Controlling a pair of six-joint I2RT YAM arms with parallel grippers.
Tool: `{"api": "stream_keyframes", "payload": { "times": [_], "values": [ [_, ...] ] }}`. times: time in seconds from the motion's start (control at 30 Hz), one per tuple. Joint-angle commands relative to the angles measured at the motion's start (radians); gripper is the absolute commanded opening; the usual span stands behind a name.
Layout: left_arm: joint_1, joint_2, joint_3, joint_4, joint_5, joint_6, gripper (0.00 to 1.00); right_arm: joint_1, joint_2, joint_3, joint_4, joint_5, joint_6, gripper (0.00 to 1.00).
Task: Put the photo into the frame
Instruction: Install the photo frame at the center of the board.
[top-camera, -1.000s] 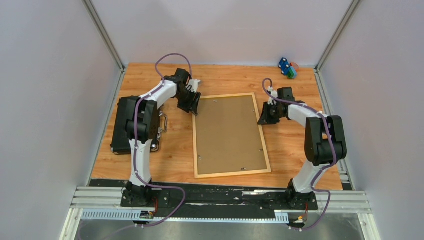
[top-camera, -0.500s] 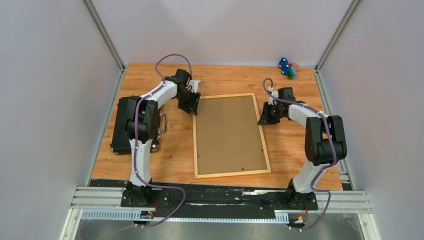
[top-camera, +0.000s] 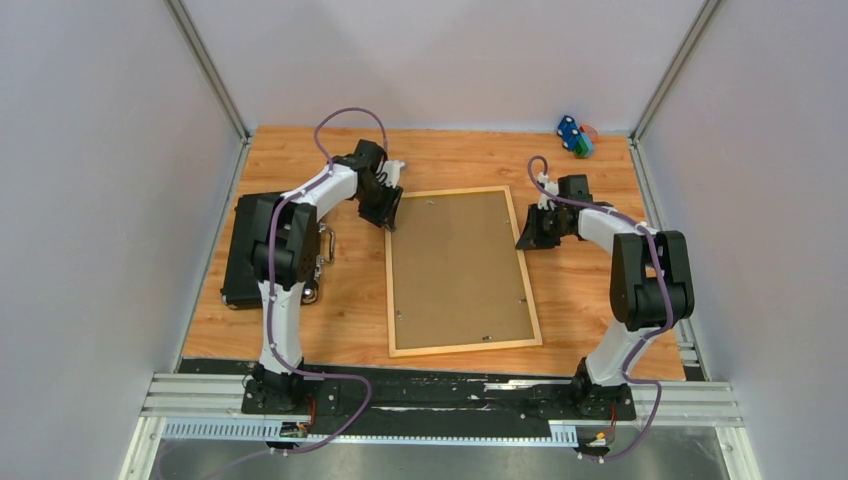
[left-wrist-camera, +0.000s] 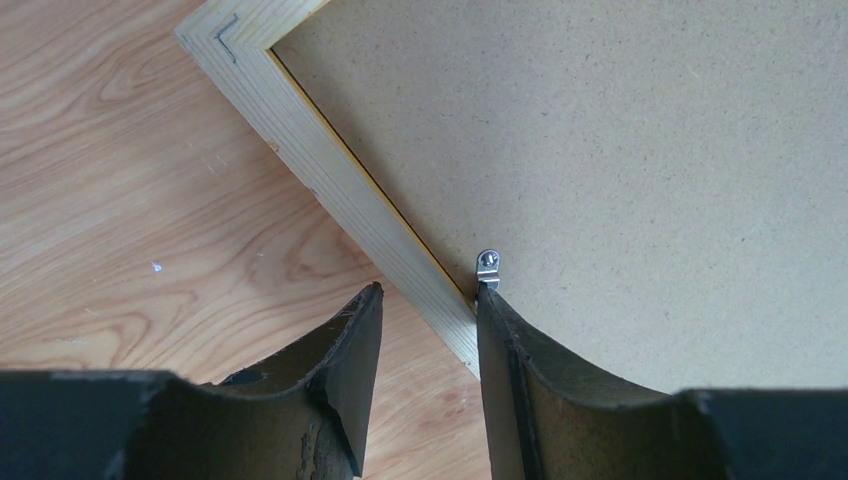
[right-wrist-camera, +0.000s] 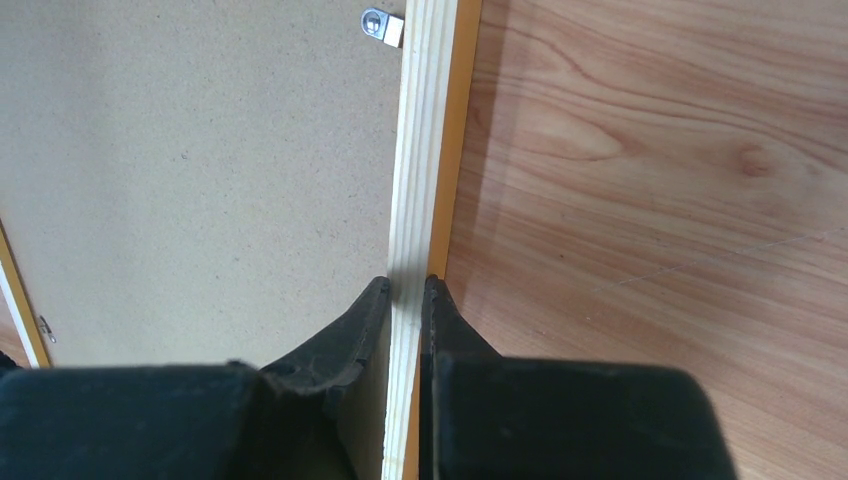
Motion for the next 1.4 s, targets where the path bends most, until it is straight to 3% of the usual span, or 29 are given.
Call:
{"api": "stream_keyframes", "payload": {
  "times": [0.0,0.2,0.43,0.7,1.03,1.37],
  "values": [
    [-0.013,0.009,-0.052,0.018,-0.121,0.019,0.47,-0.007,0.012,0.004,-0.014,-0.016,-0.003,0.04],
    [-0.014,-0.009,-0.027,0.005,-0.102,0.015,0.49,-0.009,0.013,0.004,-0.014,-0.016,-0.004,0.04],
    [-0.014,-0.018,0.020,-0.023,-0.062,-0.005,0.63,-0.013,0.019,0.004,-0.015,-0.021,-0.006,0.04],
    [-0.014,-0.006,0.032,-0.023,-0.016,-0.020,0.63,-0.019,0.022,0.004,-0.015,-0.027,-0.006,0.03],
    [-0.014,0.031,0.051,-0.012,-0.031,-0.015,0.52,-0.020,0.027,0.004,-0.015,-0.033,-0.005,0.04],
    [-0.014,0.029,0.053,0.011,-0.051,0.003,0.26,-0.023,0.033,0.004,-0.015,-0.034,-0.009,0.03]
  ]
}}
